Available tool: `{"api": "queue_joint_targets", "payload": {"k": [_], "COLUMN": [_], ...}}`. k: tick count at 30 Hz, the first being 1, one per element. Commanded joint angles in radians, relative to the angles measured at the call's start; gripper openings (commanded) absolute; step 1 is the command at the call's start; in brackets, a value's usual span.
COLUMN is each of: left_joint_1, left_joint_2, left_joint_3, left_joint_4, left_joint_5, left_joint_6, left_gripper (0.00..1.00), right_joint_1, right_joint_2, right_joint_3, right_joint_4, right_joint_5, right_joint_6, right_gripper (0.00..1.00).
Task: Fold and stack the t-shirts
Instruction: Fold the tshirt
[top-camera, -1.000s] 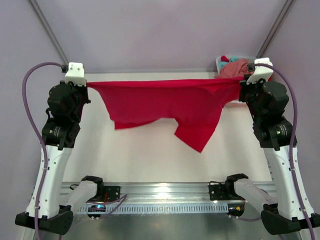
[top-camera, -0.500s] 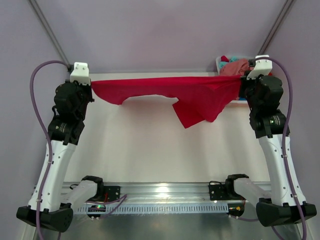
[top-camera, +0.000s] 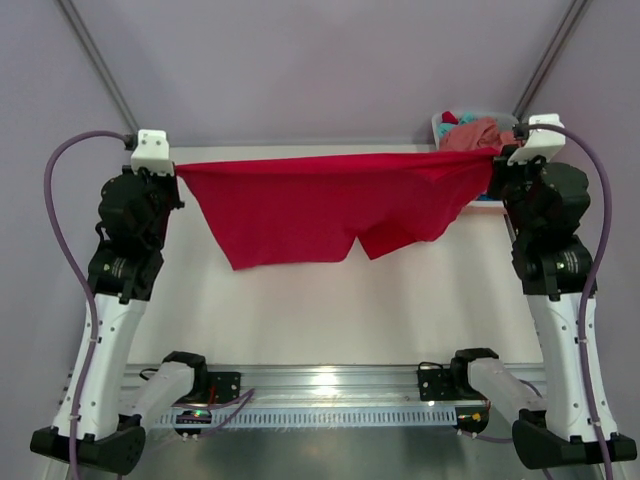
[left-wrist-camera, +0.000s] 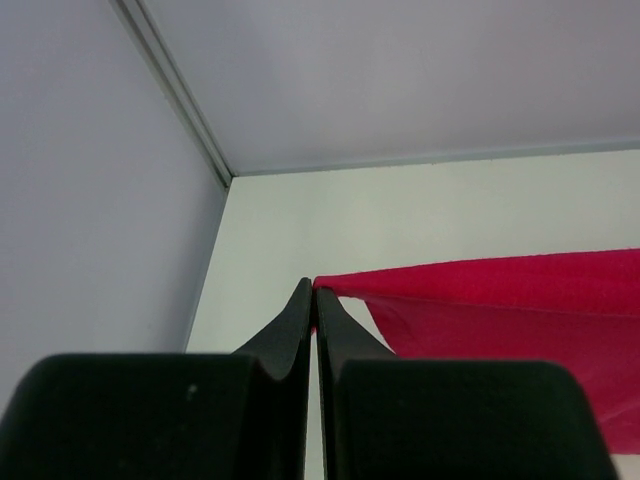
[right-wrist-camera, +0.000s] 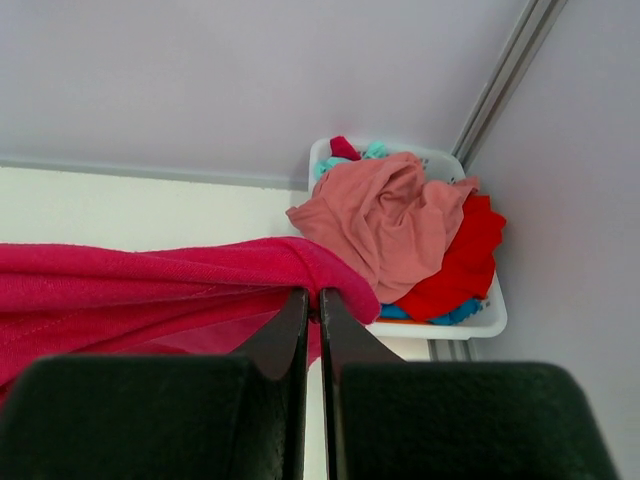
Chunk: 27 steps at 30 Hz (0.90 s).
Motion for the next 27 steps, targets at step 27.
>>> {"api": "queue_joint_targets", "payload": {"k": [27], "left_joint_1": [0.021], "left_joint_2": [-0.330], "left_joint_3": [0.082], "left_joint_4": [-0.267], "left_joint_5": [0.030], "left_joint_6": [-0.059], "left_gripper": [0.00], "right_joint_1": [-0.035], "right_joint_2": [-0.276], "right_joint_3": [0.217], "right_joint_4": [-0.246], "right_joint_5": [0.003], "right_joint_6": [0.028], "right_gripper": [0.03]}}
